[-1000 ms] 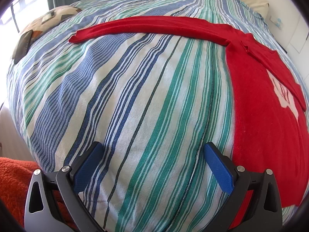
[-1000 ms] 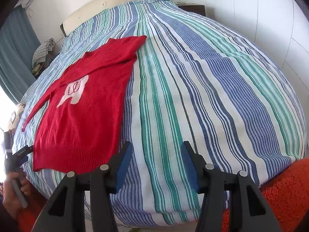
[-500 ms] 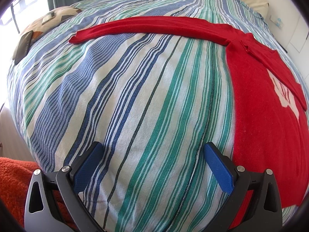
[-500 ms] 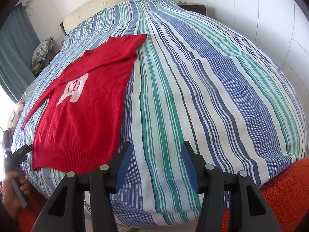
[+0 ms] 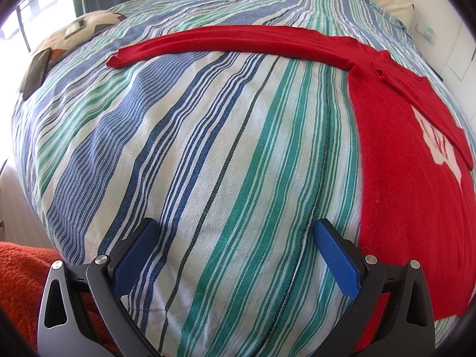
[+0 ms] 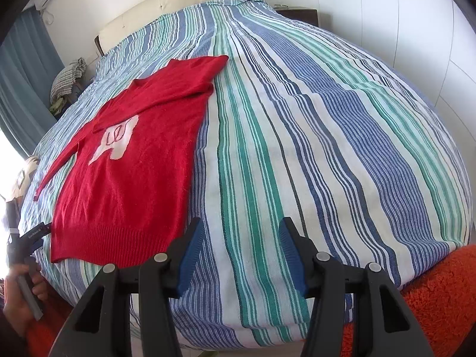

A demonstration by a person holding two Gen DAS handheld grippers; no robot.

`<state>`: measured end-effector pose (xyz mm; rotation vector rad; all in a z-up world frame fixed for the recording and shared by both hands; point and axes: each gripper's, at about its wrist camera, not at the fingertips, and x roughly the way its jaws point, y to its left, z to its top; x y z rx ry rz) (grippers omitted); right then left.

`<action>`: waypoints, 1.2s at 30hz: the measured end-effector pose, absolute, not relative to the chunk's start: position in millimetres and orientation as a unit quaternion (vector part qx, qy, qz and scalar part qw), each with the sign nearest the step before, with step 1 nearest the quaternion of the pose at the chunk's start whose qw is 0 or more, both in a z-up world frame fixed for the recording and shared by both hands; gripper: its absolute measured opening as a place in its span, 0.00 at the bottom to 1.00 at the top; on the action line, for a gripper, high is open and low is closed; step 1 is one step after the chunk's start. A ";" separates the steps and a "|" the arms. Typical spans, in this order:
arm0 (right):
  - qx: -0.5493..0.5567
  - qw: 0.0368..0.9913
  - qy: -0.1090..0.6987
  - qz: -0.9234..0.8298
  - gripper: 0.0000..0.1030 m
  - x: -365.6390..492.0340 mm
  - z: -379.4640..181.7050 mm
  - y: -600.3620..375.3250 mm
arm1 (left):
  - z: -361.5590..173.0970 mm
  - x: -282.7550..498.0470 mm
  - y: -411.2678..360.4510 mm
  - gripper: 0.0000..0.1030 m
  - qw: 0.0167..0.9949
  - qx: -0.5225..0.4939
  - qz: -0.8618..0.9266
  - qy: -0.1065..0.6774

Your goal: Fold small clothes

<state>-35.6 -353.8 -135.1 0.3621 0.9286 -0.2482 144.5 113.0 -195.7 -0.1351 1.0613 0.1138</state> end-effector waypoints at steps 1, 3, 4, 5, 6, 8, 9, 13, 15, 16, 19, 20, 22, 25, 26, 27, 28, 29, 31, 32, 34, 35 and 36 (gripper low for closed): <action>0.173 0.871 0.444 -0.119 0.51 -35.5 -135.0 -353.9 | -195.6 144.6 112.9 1.00 0.859 -0.064 0.054 0.505; 0.173 0.871 0.444 -0.119 0.51 -35.4 -135.0 -353.9 | -195.7 144.7 113.1 1.00 0.859 -0.064 0.054 0.505; 0.173 0.871 0.444 -0.118 0.51 -35.5 -135.0 -353.8 | -195.8 144.7 113.2 1.00 0.859 -0.063 0.055 0.505; 0.173 0.871 0.444 -0.119 0.51 -35.5 -135.1 -353.6 | -195.8 144.7 113.1 1.00 0.859 -0.063 0.055 0.505; 0.173 0.871 0.444 -0.119 0.51 -35.5 -135.1 -353.6 | -195.9 144.6 113.6 1.00 0.859 -0.063 0.055 0.505; 0.173 0.871 0.443 -0.118 0.51 -35.6 -134.9 -353.6 | -195.9 144.8 113.0 1.00 0.859 -0.063 0.055 0.505; 0.173 0.872 0.443 -0.118 0.51 -35.9 -134.5 -353.3 | -196.1 144.8 113.5 1.00 0.859 -0.063 0.055 0.505; 0.173 0.872 0.442 -0.118 0.51 -36.3 -133.8 -353.1 | -195.9 144.7 112.5 1.00 0.859 -0.063 0.055 0.505; 0.173 0.873 0.441 -0.118 0.51 -36.8 -132.9 -352.8 | -196.0 144.7 112.8 1.00 0.859 -0.063 0.055 0.505; 0.173 0.873 0.441 -0.118 0.51 -36.9 -132.6 -352.8 | -195.9 144.7 112.4 1.00 0.859 -0.063 0.055 0.505; 0.172 0.874 0.439 -0.118 0.51 -37.2 -131.7 -352.8 | -195.9 144.6 112.3 1.00 0.859 -0.063 0.055 0.505; 0.172 0.874 0.439 -0.118 0.51 -37.7 -131.4 -352.6 | -195.9 144.6 112.3 1.00 0.859 -0.063 0.055 0.505; 0.172 0.874 0.439 -0.118 0.51 -37.7 -131.1 -352.6 | -195.8 144.6 112.3 1.00 0.859 -0.063 0.055 0.505; 0.172 0.874 0.439 -0.118 0.51 -37.8 -131.0 -352.5 | -196.0 144.5 112.8 1.00 0.859 -0.063 0.055 0.505; 0.172 0.874 0.439 -0.118 0.51 -37.8 -131.2 -352.5 | -195.9 144.5 112.2 1.00 0.859 -0.063 0.055 0.505; 0.172 0.874 0.439 -0.118 0.51 -37.8 -131.2 -352.4 | -196.0 144.5 112.7 1.00 0.859 -0.063 0.055 0.505; 0.172 0.874 0.439 -0.118 0.51 -37.8 -131.2 -352.4 | -195.9 144.5 112.1 1.00 0.859 -0.063 0.055 0.505; 0.172 0.874 0.439 -0.118 0.51 -37.8 -131.2 -352.4 | -195.9 144.5 112.1 1.00 0.859 -0.063 0.055 0.505; 0.172 0.874 0.439 -0.118 0.51 -37.8 -131.2 -352.3 | -195.9 144.5 112.1 1.00 0.859 -0.063 0.056 0.505; 0.172 0.874 0.439 -0.118 0.51 -37.9 -130.9 -352.4 | -195.9 144.5 112.1 1.00 0.859 -0.063 0.056 0.505; 0.172 0.874 0.439 -0.118 0.51 -37.9 -131.2 -352.1 | -195.9 144.5 112.0 1.00 0.859 -0.063 0.056 0.505; 0.172 0.874 0.439 -0.118 0.51 -37.9 -130.9 -352.2 | -195.9 144.5 111.9 1.00 0.859 -0.063 0.056 0.505; 0.172 0.874 0.439 -0.118 0.51 -37.9 -131.2 -352.1 | -195.9 144.5 112.1 1.00 0.859 -0.063 0.056 0.505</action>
